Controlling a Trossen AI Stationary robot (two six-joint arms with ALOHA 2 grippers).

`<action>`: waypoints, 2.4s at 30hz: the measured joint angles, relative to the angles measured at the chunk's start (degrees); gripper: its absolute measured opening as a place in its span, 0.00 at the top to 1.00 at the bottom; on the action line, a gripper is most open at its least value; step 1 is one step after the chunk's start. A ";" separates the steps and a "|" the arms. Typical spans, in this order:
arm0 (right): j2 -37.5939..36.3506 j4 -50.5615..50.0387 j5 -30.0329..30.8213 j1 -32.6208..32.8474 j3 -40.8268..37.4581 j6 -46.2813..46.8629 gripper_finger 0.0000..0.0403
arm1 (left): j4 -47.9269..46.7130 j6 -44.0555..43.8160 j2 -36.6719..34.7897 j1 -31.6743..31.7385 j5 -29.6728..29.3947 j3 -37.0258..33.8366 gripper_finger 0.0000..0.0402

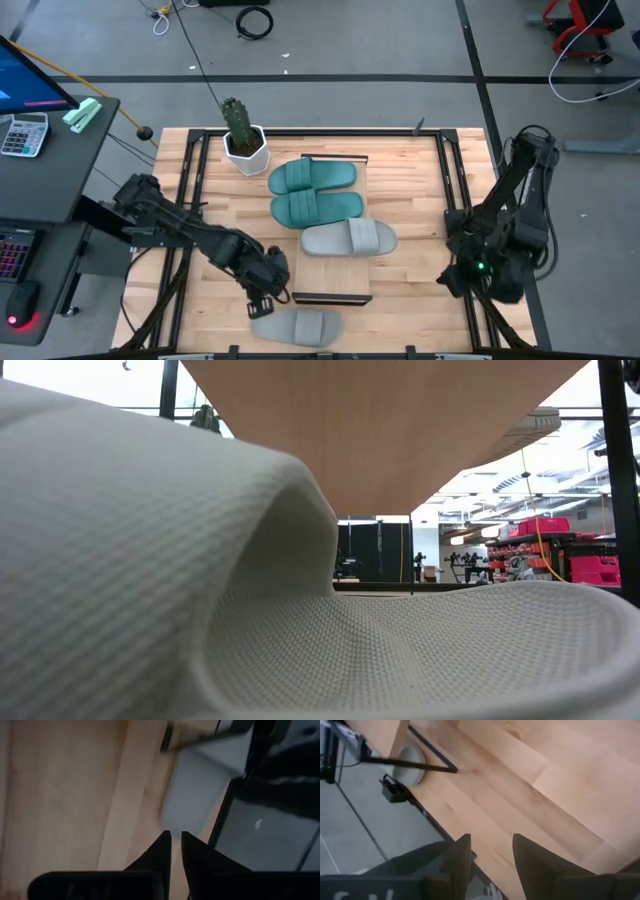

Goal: Pick and place slides into the shelf
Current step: Put the gray slide on the shelf

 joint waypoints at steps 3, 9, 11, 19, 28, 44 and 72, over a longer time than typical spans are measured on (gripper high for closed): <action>2.71 0.45 2.98 3.36 0.00 0.84 0.62 | -1.43 -0.37 2.81 -0.84 2.34 -0.01 0.83; 7.00 1.65 6.37 8.16 0.00 4.86 0.62 | -0.72 -5.52 7.14 -3.17 3.18 -0.05 0.75; 8.19 2.61 7.36 9.33 0.00 5.35 0.62 | 2.90 -8.24 7.36 -4.66 1.43 -0.05 0.74; 10.74 3.07 7.84 11.35 0.00 7.76 0.62 | 5.94 -21.04 7.16 -13.61 -5.77 -0.03 0.78; 10.17 2.83 11.95 9.39 0.00 7.63 0.62 | 21.05 -46.77 3.50 -22.79 -15.41 -12.43 0.83; 10.15 5.03 11.89 5.87 0.00 6.25 0.62 | 46.75 -73.46 0.47 -28.33 -26.35 -35.42 0.79; 10.11 7.49 11.86 5.87 0.00 6.21 0.62 | 68.25 -73.47 0.36 -27.82 -37.03 -46.65 0.65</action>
